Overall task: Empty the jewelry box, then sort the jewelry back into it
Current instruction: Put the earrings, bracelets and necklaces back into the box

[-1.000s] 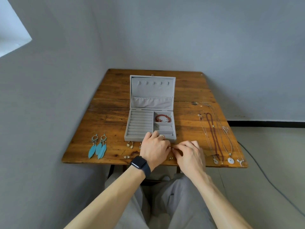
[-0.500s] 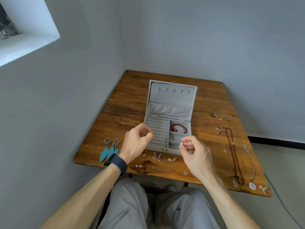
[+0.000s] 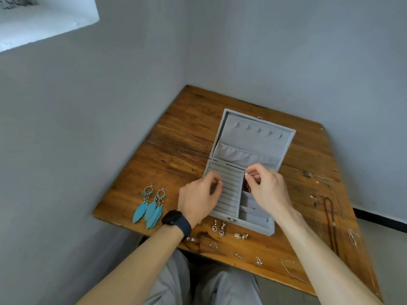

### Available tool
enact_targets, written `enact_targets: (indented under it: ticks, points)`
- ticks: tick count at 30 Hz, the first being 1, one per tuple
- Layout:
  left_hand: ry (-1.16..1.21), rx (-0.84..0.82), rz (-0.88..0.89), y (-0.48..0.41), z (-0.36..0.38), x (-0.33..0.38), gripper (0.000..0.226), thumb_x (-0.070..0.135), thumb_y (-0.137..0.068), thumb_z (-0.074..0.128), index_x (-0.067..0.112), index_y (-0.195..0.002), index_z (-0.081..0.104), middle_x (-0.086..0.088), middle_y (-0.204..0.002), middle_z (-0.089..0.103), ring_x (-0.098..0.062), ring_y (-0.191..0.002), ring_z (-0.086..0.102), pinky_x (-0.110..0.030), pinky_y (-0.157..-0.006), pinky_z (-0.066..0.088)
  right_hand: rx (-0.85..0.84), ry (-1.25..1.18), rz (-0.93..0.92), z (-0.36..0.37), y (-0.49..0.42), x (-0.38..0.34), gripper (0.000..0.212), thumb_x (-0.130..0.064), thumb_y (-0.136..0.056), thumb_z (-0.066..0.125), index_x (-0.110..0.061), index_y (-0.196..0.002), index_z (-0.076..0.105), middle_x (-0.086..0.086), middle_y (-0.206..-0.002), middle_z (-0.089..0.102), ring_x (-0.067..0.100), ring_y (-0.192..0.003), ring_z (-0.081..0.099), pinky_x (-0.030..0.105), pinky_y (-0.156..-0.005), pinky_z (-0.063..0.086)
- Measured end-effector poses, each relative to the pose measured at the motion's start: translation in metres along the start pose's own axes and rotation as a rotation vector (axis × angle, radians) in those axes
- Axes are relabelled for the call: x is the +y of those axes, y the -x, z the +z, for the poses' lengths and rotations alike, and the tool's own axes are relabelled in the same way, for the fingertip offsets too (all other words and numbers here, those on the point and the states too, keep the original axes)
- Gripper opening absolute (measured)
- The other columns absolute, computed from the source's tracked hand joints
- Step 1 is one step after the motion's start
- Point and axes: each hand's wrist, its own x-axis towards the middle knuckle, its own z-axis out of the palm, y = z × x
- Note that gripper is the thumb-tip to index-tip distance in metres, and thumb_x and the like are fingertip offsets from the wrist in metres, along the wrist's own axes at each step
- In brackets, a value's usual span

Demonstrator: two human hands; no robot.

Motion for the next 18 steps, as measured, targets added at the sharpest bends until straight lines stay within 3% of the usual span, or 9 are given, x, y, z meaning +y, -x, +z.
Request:
enact_targets:
  ticks: [3,6,9,14,18]
  points:
    - [-0.066,0.086,0.060,0.006,0.009,-0.002,0.014,0.039,-0.100,0.055,0.029,-0.109,0.059,0.011,-0.091,0.074,-0.007,-0.068,0.069,-0.031,-0.051,0.056,-0.042,0.132,-0.071,0.004,-0.013,0.001,0.014,-0.020,-0.095,0.064,-0.017,-0.108,0.067,-0.002,-0.100,0.070,0.014,-0.093,0.057,0.022,-0.077,0.042]
    - [-0.085,0.111,0.072,0.005,0.011,-0.004,0.014,0.040,-0.100,0.054,0.029,-0.108,0.059,0.011,-0.088,0.074,-0.006,-0.064,0.067,-0.029,-0.048,0.054,-0.070,0.228,-0.120,0.009,-0.023,-0.003,0.016,-0.020,-0.096,0.063,-0.017,-0.110,0.069,0.001,-0.100,0.071,0.015,-0.089,0.055,0.024,-0.075,0.045]
    - [-0.097,0.112,0.078,0.004,0.011,-0.005,0.015,0.040,-0.099,0.052,0.030,-0.108,0.060,0.011,-0.088,0.074,-0.005,-0.065,0.067,-0.028,-0.047,0.053,-0.105,0.303,-0.118,0.011,-0.029,-0.010,0.019,-0.020,-0.096,0.060,-0.018,-0.113,0.068,0.003,-0.103,0.071,0.022,-0.097,0.060,0.033,-0.082,0.050]
    - [-0.110,0.116,0.075,0.004,0.012,-0.007,0.014,0.040,-0.099,0.053,0.030,-0.107,0.060,0.012,-0.087,0.073,-0.005,-0.065,0.067,-0.025,-0.046,0.050,-0.090,0.253,-0.104,0.009,-0.026,-0.017,0.015,-0.018,-0.095,0.061,-0.018,-0.109,0.067,0.001,-0.100,0.069,0.021,-0.097,0.060,0.033,-0.082,0.048]
    - [-0.111,0.117,0.078,0.004,0.013,-0.008,0.014,0.040,-0.100,0.052,0.030,-0.108,0.058,0.011,-0.088,0.073,-0.007,-0.066,0.067,-0.030,-0.046,0.052,-0.170,0.212,-0.113,0.006,-0.017,-0.016,0.016,-0.017,-0.092,0.065,-0.020,-0.107,0.069,-0.002,-0.101,0.070,0.018,-0.097,0.060,0.032,-0.082,0.052]
